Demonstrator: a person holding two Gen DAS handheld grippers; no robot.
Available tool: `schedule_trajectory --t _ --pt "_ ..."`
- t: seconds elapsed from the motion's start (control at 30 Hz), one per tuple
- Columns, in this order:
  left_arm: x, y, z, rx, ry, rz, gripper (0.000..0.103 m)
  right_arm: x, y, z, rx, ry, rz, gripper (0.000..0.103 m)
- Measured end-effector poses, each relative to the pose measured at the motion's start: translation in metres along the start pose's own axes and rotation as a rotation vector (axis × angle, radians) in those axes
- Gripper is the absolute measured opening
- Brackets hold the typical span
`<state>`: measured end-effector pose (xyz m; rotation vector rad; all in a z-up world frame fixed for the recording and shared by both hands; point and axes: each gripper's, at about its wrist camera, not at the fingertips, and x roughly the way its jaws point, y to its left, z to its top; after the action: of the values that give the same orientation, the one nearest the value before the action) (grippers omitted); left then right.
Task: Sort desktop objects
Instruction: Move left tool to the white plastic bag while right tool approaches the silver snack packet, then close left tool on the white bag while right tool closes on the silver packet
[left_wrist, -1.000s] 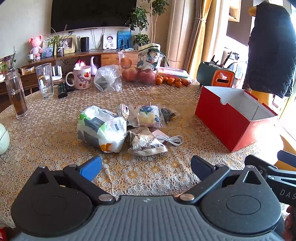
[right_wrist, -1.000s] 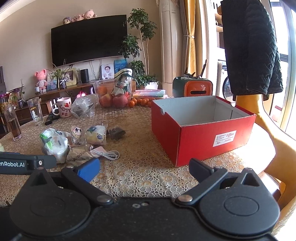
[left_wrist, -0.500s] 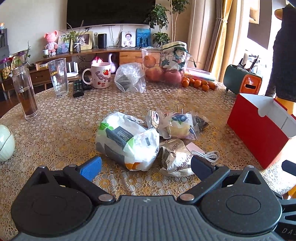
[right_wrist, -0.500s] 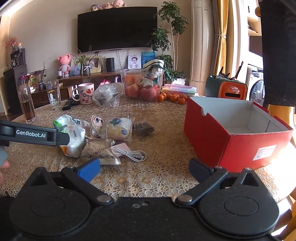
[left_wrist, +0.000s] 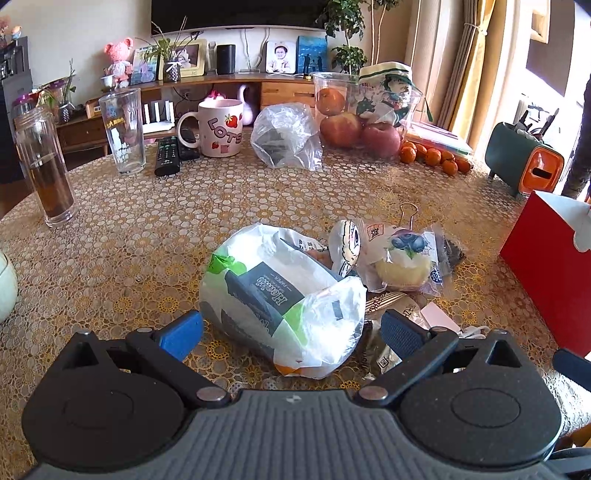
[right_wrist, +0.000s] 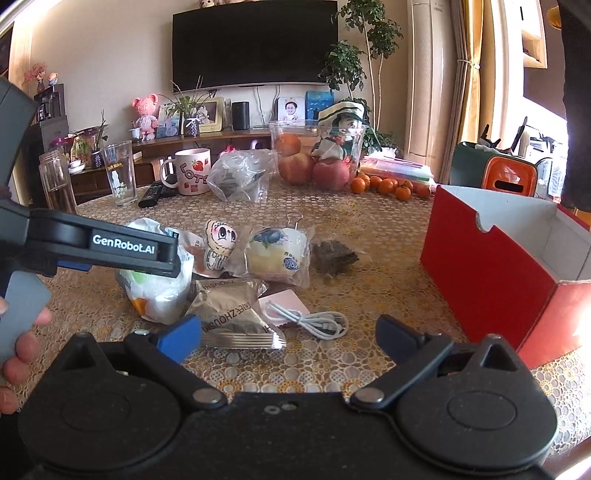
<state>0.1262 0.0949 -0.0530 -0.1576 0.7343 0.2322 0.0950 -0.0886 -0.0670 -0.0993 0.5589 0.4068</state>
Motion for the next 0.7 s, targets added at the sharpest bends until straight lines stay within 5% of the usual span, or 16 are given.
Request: schedule_trajectory --t 0.7 --pt "0.043 0.001 0.017 -0.027 0.040 -0.014 0.102 0.057 0.034 0.002 -0.029 0.048 0.033 0.084"
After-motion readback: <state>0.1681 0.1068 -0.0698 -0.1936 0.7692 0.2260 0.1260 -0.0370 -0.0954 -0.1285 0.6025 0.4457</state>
